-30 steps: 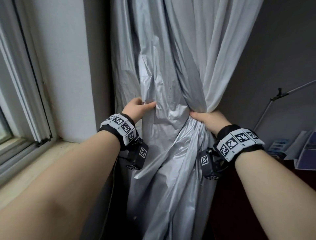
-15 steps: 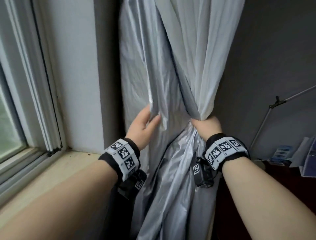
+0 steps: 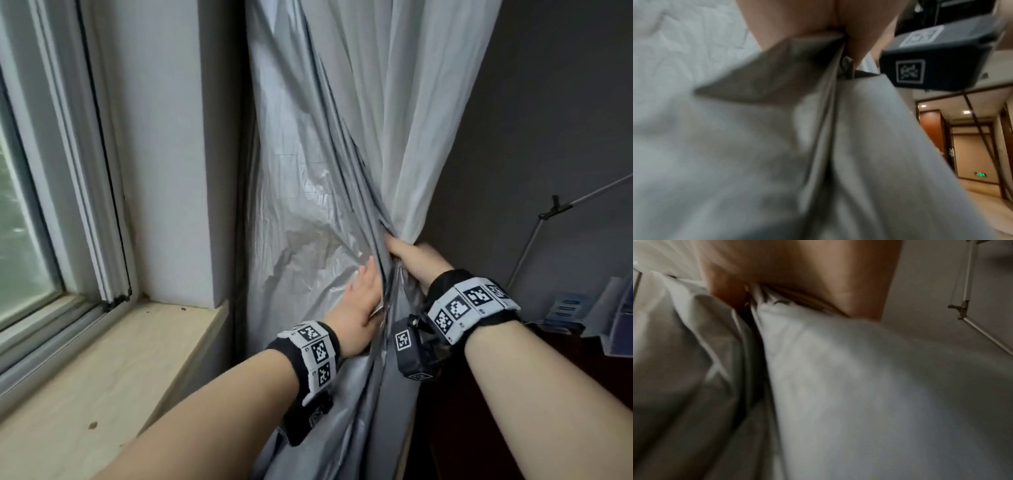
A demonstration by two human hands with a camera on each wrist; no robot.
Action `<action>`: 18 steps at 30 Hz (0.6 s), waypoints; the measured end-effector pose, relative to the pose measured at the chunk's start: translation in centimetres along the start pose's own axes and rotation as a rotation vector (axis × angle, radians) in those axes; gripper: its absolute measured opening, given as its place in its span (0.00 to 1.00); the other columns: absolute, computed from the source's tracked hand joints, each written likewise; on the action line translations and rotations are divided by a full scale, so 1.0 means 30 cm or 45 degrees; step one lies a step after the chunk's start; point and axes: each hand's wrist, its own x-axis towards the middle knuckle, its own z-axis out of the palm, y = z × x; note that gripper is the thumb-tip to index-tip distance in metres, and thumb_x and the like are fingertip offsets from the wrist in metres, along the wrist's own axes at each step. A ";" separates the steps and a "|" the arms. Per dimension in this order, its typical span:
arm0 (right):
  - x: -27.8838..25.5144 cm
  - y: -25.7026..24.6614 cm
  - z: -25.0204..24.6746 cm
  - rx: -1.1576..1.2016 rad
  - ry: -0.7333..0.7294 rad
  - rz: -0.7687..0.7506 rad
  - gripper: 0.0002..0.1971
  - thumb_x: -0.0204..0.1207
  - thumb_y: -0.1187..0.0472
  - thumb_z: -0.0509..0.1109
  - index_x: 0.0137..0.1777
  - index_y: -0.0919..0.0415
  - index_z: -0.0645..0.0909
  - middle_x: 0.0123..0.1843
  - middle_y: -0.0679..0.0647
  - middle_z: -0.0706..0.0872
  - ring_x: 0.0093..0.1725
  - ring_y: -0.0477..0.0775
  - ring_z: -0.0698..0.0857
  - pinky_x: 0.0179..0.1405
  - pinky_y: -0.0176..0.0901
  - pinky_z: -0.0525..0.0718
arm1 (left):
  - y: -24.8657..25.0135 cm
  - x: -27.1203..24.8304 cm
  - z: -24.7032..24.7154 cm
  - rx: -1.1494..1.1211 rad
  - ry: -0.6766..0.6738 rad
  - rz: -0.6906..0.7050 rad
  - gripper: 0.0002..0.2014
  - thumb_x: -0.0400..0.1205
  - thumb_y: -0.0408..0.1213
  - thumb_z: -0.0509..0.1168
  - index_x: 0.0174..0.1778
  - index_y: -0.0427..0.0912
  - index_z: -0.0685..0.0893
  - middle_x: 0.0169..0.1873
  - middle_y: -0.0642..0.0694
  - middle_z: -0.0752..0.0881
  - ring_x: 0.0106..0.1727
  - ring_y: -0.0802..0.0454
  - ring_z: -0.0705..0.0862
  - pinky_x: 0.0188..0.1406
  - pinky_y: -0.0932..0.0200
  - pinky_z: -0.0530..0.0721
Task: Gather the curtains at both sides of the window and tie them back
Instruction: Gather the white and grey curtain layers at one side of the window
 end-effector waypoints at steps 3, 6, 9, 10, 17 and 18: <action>0.003 -0.004 -0.012 -0.029 -0.154 0.024 0.57 0.33 0.25 0.77 0.61 0.64 0.83 0.55 0.58 0.89 0.56 0.55 0.87 0.68 0.52 0.79 | 0.016 0.013 0.027 0.274 -0.110 -0.077 0.35 0.82 0.32 0.56 0.82 0.38 0.45 0.81 0.38 0.35 0.81 0.37 0.33 0.81 0.44 0.37; -0.002 -0.024 -0.003 -0.372 -0.112 -0.033 0.47 0.47 0.32 0.80 0.63 0.64 0.81 0.59 0.56 0.87 0.59 0.54 0.85 0.67 0.47 0.79 | 0.018 0.026 0.060 0.403 -0.168 -0.023 0.36 0.81 0.35 0.57 0.82 0.38 0.45 0.81 0.36 0.35 0.81 0.35 0.34 0.81 0.39 0.42; 0.029 -0.027 -0.023 -0.526 0.226 -0.072 0.30 0.62 0.53 0.79 0.62 0.66 0.80 0.60 0.58 0.86 0.61 0.56 0.84 0.59 0.41 0.81 | 0.009 0.035 0.067 0.289 -0.253 0.049 0.37 0.81 0.36 0.60 0.82 0.42 0.46 0.82 0.41 0.36 0.82 0.40 0.34 0.81 0.40 0.39; 0.037 -0.032 -0.041 -0.522 0.297 -0.070 0.23 0.65 0.58 0.76 0.59 0.67 0.81 0.58 0.60 0.87 0.61 0.58 0.84 0.56 0.41 0.81 | -0.004 0.038 0.050 0.188 -0.306 0.053 0.36 0.81 0.37 0.61 0.82 0.44 0.48 0.82 0.43 0.39 0.82 0.44 0.36 0.80 0.43 0.38; 0.058 -0.045 -0.162 -0.409 0.272 -0.019 0.16 0.66 0.67 0.73 0.55 0.68 0.82 0.47 0.55 0.83 0.45 0.53 0.81 0.42 0.38 0.75 | -0.175 0.111 -0.250 -0.230 0.764 -0.638 0.19 0.74 0.47 0.72 0.57 0.41 0.82 0.60 0.42 0.83 0.62 0.46 0.80 0.67 0.59 0.73; 0.060 -0.042 -0.165 -0.390 0.251 -0.014 0.14 0.66 0.67 0.72 0.53 0.66 0.82 0.46 0.54 0.83 0.43 0.53 0.80 0.39 0.37 0.75 | -0.205 0.127 -0.284 -0.293 0.907 -0.760 0.31 0.70 0.48 0.75 0.65 0.39 0.77 0.66 0.41 0.79 0.68 0.46 0.77 0.70 0.57 0.71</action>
